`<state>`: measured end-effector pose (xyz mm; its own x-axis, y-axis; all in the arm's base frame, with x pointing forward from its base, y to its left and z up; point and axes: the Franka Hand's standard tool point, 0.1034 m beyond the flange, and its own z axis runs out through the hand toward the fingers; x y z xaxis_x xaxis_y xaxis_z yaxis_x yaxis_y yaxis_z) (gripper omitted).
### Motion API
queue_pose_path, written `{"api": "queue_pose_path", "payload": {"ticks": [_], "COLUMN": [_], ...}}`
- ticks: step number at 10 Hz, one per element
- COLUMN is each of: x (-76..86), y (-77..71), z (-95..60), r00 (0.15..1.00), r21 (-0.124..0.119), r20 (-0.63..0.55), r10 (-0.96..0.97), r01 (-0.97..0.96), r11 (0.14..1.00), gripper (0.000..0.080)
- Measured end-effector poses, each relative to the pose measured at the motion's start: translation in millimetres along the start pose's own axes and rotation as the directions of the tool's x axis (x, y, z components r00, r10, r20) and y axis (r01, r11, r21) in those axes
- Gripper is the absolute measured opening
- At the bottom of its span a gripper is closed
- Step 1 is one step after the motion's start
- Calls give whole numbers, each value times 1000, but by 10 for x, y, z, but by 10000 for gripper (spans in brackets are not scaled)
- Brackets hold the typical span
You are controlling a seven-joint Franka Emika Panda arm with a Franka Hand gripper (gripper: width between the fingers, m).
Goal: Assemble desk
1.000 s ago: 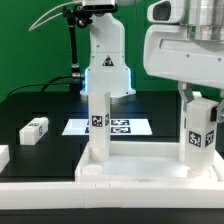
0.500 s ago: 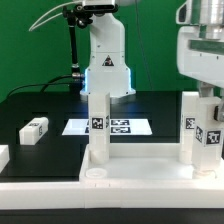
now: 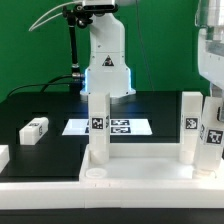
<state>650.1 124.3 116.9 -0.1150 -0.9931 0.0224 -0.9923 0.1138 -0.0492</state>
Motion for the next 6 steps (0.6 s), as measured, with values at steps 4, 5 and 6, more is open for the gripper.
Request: {"api": "queue_pose_path", "payload": {"ticks": [4, 5, 6], "x": [132, 155, 168], "y": [15, 18, 38], "z": [-78, -56, -43], "r00": [910, 881, 847], "r21": [29, 59, 53], "r20": [-31, -43, -46], "r10": [-414, -471, -530], "r01": [415, 473, 532], "r11": [909, 879, 845], "gripper": [640, 648, 648]}}
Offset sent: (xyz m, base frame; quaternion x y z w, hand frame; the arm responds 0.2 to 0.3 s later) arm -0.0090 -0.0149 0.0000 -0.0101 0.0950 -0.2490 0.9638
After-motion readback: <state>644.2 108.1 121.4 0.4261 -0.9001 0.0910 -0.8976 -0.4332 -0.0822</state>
